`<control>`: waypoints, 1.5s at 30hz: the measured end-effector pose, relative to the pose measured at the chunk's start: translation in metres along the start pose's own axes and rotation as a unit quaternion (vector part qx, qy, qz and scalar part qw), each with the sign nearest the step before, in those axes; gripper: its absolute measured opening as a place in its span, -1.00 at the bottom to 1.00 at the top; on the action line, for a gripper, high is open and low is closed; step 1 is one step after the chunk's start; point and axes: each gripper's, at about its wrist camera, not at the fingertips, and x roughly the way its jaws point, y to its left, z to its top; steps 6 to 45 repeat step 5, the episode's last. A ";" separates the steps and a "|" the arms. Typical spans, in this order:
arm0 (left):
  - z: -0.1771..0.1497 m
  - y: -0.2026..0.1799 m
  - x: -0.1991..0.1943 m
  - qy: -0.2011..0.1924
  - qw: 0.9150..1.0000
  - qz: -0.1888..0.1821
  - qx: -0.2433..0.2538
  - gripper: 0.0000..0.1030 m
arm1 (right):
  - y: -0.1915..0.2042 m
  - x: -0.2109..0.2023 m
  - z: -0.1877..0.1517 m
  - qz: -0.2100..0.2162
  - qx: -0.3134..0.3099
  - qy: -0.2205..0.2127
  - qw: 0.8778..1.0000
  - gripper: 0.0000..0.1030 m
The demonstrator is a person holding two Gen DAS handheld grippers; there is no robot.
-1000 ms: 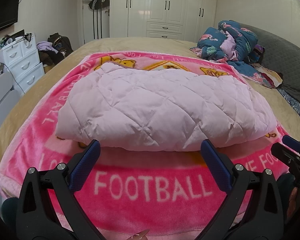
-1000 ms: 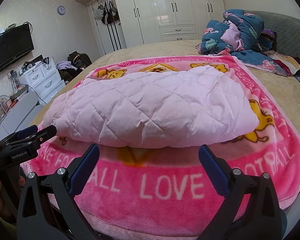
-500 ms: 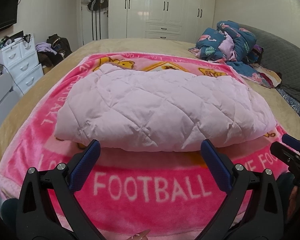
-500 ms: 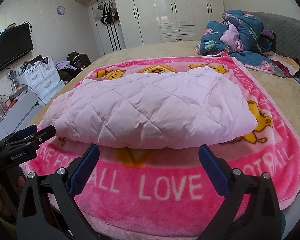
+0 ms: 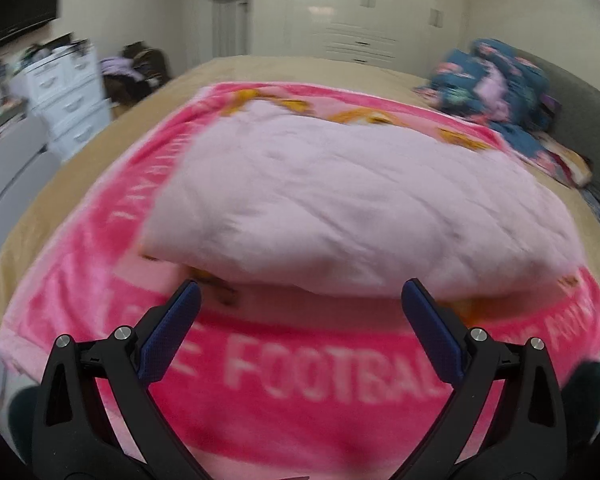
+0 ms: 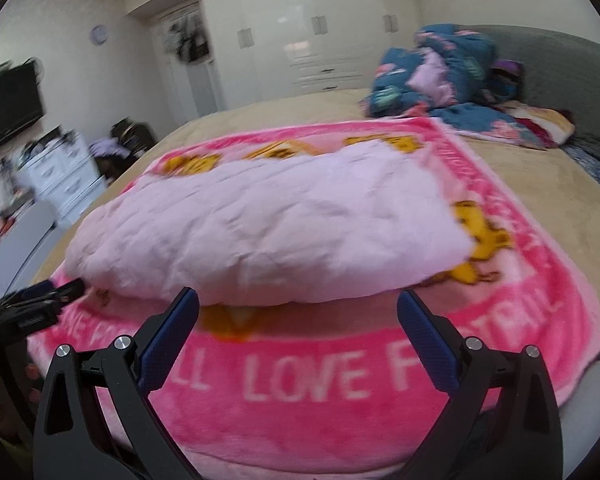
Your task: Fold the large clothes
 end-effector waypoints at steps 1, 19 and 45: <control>0.009 0.018 0.008 0.003 1.000 0.021 -0.007 0.82 | -0.019 -0.006 0.001 -0.023 0.017 -0.011 1.000 0.92; 0.052 0.112 0.047 0.006 0.993 0.106 -0.055 0.82 | -0.120 -0.033 -0.009 -0.172 0.095 -0.043 0.980 0.92; 0.052 0.112 0.047 0.006 0.993 0.106 -0.055 0.82 | -0.120 -0.033 -0.009 -0.172 0.095 -0.043 0.980 0.92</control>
